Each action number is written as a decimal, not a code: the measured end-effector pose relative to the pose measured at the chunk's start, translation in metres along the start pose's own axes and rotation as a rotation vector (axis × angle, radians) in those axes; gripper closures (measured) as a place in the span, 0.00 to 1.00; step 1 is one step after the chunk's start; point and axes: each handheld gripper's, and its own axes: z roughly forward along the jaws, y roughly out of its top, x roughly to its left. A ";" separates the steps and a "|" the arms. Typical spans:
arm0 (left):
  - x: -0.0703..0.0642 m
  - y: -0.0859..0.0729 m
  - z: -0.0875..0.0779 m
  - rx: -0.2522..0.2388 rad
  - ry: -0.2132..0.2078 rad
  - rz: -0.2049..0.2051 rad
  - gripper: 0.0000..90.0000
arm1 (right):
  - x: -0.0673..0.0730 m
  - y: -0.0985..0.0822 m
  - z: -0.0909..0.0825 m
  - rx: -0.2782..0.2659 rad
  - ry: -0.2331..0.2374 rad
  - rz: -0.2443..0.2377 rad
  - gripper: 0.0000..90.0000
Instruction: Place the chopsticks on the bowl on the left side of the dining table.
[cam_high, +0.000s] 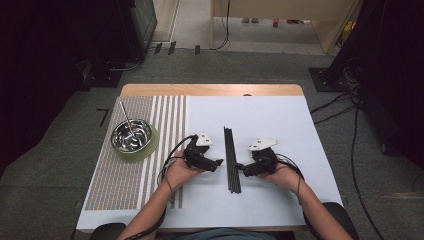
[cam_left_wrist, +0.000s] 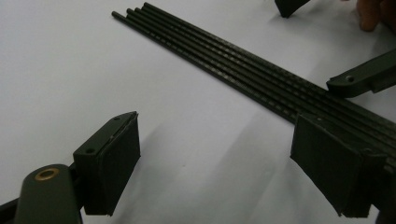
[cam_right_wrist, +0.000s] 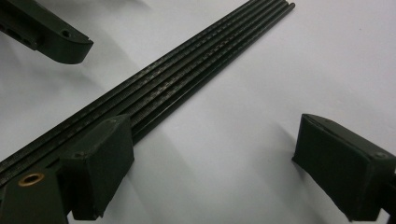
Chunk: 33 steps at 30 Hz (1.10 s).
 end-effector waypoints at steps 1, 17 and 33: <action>0.000 0.001 0.000 -0.002 -0.004 0.000 0.18 | 0.000 0.000 0.000 0.000 0.000 0.000 0.13; -0.010 0.003 0.007 0.000 0.011 -0.009 0.37 | 0.000 0.000 0.000 0.000 0.000 0.000 0.13; -0.020 0.006 0.008 -0.023 -0.006 0.001 0.52 | 0.000 0.000 0.000 0.000 -0.001 -0.002 0.13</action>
